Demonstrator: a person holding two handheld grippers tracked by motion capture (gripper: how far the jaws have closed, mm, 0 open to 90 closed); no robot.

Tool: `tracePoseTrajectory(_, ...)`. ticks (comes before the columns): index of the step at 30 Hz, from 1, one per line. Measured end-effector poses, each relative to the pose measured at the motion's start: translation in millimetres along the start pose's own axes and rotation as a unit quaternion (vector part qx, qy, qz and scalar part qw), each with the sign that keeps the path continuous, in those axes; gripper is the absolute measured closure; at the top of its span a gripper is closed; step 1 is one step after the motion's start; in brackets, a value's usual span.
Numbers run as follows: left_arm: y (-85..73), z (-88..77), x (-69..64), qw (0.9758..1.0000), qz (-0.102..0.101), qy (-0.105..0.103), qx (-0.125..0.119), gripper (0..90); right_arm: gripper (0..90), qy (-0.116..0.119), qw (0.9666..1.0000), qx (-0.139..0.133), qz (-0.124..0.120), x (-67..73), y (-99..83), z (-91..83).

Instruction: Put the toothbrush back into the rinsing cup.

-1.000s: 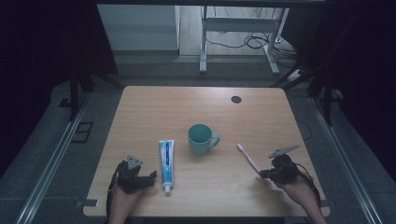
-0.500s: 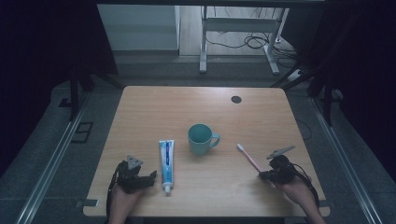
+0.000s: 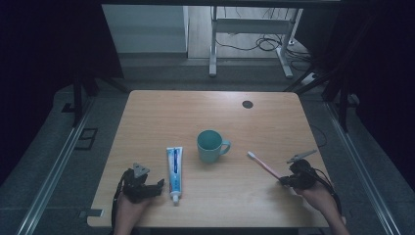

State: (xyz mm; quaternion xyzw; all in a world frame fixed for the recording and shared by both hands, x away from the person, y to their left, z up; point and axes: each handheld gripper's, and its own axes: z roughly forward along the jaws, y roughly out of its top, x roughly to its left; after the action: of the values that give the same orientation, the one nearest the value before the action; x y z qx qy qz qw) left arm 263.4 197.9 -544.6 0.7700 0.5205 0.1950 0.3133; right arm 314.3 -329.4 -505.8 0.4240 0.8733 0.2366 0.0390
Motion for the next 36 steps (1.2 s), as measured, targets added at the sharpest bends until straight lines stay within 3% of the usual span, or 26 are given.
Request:
tracePoseTrajectory(8, 0.0, 0.0, -0.1, 1.0, -0.001, 0.0, 0.0, 12.9, 83.4, -0.004, 0.9999, 0.006, -0.016, 1.7, 11.3, -4.1)
tracePoseTrajectory(20, 0.0, 0.0, -0.1, 1.0, -0.001, 0.0, 0.0, 12.9, 81.0, -0.019, 0.9982, 0.048, -0.031, -3.7, 35.4, -3.2)
tracePoseTrajectory(36, 0.0, 0.0, 0.0, 1.0, 0.0, 0.0, 0.0, 12.9, 79.9, -0.031, 0.9904, 0.118, -0.066, 4.8, 70.7, 17.0)
